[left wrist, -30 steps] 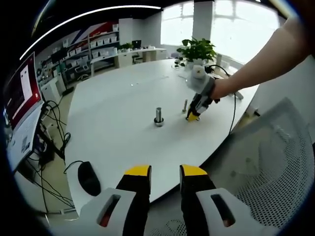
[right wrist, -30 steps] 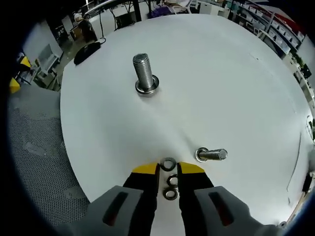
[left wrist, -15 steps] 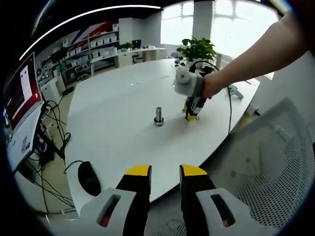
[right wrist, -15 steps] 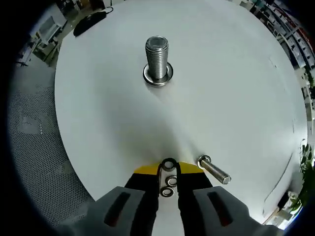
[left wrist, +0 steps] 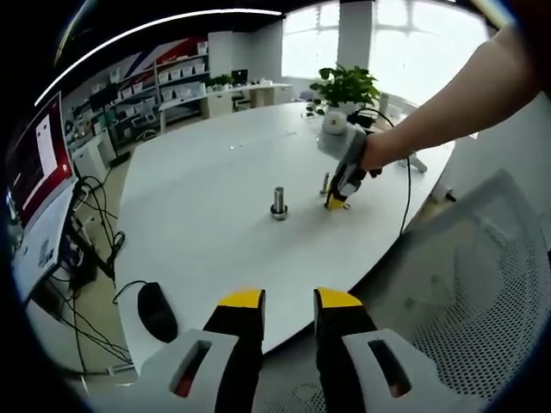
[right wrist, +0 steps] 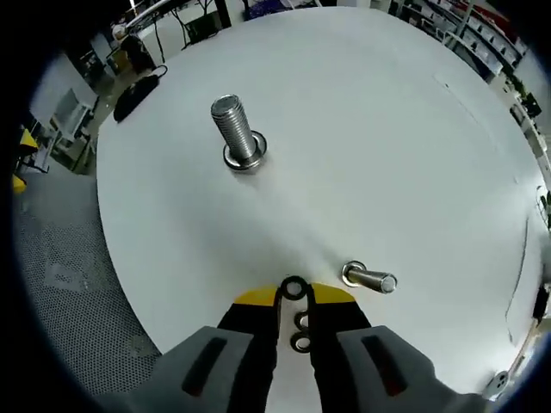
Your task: Place the washer onto the threaded stud by aligning its center hole with the stud, sliding it down to the base, and recovering from edge contact or off-axis alignment until the washer reaches the visible bottom stop.
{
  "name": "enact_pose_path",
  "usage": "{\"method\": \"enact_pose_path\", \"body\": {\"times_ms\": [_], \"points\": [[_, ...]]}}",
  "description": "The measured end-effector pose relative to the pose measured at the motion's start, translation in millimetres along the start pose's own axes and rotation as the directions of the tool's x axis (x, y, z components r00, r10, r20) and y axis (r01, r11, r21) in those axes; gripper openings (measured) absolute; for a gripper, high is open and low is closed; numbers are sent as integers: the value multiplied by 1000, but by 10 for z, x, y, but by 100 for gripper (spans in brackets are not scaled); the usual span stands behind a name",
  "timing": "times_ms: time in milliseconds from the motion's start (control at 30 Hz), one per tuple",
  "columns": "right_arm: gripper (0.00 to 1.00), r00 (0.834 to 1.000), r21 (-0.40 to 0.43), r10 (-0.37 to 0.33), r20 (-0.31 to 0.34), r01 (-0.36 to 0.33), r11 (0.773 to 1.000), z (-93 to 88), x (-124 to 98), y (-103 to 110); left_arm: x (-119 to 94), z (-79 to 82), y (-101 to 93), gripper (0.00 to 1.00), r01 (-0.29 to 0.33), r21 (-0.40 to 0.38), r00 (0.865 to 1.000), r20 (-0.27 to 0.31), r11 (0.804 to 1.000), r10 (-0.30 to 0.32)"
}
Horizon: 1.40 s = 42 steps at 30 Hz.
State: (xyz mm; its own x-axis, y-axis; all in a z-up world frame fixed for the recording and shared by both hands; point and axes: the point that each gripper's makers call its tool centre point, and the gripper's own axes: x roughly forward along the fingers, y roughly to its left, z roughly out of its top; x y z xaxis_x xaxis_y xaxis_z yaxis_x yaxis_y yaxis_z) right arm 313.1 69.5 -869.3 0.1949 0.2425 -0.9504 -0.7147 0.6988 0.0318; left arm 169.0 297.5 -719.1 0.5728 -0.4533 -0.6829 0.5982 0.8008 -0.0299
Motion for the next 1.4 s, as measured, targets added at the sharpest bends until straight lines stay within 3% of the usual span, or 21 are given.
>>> {"method": "enact_pose_path", "body": {"times_ms": [67, 167, 333, 533, 800, 900, 1400], "points": [[14, 1000, -55, -16, 22, 18, 998, 8, -4, 19, -7, 18, 5, 20, -2, 2, 1000, 11, 1000, 2], [14, 998, -65, -39, 39, 41, 997, -3, -9, 43, -5, 9, 4, 20, -1, -1, 1000, 5, 1000, 1], [14, 995, 2, -36, 96, 36, 999, -3, -40, 53, -9, 11, -2, 20, 0, 1, 1000, 6, 1000, 0], [14, 994, -35, -59, 91, 62, 997, -3, -31, 30, 1, -13, -2, 20, -1, 4, 1000, -6, 1000, 1], [14, 991, 38, -63, 119, 59, 998, 4, -132, -1, -4, -10, 7, 20, -5, 4, 1000, -5, 1000, 5], [14, 990, 117, -42, 136, 26, 993, 15, -186, -21, -6, 2, 11, 20, -7, 3, 1000, 2, 1000, 7], [14, 976, 108, -105, 191, 85, 991, 101, -524, -199, -7, 0, 7, 20, -5, 6, 1000, -2, 1000, 5]]}}
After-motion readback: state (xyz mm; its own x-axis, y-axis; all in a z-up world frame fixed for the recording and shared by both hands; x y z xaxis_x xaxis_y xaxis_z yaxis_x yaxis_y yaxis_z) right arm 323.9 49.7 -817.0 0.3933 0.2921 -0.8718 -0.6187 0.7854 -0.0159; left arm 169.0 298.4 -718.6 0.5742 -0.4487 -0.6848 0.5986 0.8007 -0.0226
